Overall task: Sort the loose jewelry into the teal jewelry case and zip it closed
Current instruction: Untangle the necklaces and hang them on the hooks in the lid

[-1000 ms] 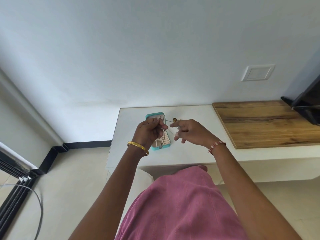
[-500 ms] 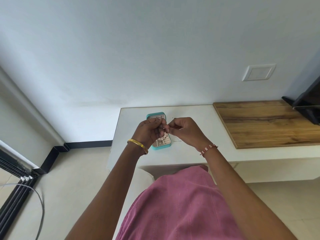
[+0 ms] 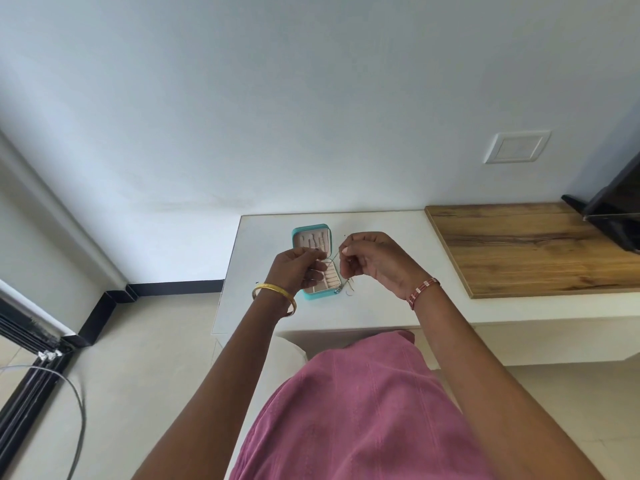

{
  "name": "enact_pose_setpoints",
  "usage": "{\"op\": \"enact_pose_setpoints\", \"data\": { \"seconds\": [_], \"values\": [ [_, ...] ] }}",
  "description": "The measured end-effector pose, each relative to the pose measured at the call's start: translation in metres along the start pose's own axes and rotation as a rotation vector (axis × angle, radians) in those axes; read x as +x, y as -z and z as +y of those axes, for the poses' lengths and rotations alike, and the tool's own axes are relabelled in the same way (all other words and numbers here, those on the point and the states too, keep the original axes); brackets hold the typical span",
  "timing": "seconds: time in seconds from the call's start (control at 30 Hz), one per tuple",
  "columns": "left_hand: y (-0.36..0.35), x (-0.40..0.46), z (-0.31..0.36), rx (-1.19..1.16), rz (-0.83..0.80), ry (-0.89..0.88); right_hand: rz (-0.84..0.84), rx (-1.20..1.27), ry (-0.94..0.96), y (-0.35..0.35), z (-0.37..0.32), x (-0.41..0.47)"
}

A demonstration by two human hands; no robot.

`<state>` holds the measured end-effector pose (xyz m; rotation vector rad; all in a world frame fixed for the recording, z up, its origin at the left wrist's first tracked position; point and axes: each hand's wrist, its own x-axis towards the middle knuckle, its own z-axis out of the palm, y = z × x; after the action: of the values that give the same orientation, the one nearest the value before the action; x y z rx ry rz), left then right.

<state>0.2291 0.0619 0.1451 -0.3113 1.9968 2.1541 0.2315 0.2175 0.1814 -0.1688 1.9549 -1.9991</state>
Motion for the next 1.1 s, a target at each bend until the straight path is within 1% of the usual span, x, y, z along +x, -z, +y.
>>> {"op": "enact_pose_setpoints", "data": {
  "seconds": [0.07, 0.2, 0.27, 0.3, 0.37, 0.5, 0.57, 0.63, 0.7, 0.8, 0.87, 0.9, 1.03, 1.1],
  "values": [
    [0.000, 0.000, -0.001, 0.104, 0.019, -0.042, 0.000, -0.053, -0.027, -0.001, -0.001, 0.001],
    [-0.004, -0.003, 0.000, 0.133, -0.146, -0.147, -0.031, -0.136, -0.065, -0.002, -0.004, 0.003],
    [-0.007, -0.003, 0.001, 0.103, -0.216, -0.154, -0.032, -0.154, -0.078, -0.002, -0.005, 0.004],
    [-0.007, -0.003, 0.000, 0.091, -0.225, -0.150, -0.026, -0.164, -0.083, -0.002, -0.005, 0.004],
    [-0.006, -0.002, -0.002, 0.100, -0.225, -0.158, -0.001, -0.182, -0.089, -0.001, -0.006, 0.006],
    [-0.002, 0.000, -0.007, 0.249, -0.202, -0.252, 0.059, -0.165, -0.115, 0.002, -0.005, 0.008],
    [-0.001, 0.002, -0.010, 0.238, -0.167, -0.261, 0.062, -0.136, -0.135, 0.004, -0.004, 0.008],
    [-0.001, 0.004, -0.011, 0.159, -0.150, -0.228, 0.058, -0.103, -0.146, 0.004, -0.002, 0.008],
    [-0.002, 0.003, -0.008, -0.005, -0.186, -0.158, 0.040, -0.043, -0.155, 0.004, 0.001, 0.007],
    [-0.003, 0.002, -0.001, -0.349, -0.242, -0.059, 0.001, 0.125, -0.171, 0.004, 0.007, 0.006],
    [-0.001, 0.002, 0.000, -0.593, -0.239, 0.011, 0.006, 0.281, -0.199, 0.005, 0.015, 0.005],
    [-0.001, 0.001, -0.001, -0.679, -0.235, 0.037, 0.007, 0.338, -0.211, 0.004, 0.020, 0.005],
    [-0.002, 0.000, -0.007, -0.856, -0.190, 0.100, -0.022, 0.377, -0.209, 0.000, 0.036, 0.008],
    [-0.002, -0.001, -0.009, -0.871, -0.195, 0.124, -0.029, 0.393, -0.198, 0.001, 0.040, 0.009]
  ]
}}
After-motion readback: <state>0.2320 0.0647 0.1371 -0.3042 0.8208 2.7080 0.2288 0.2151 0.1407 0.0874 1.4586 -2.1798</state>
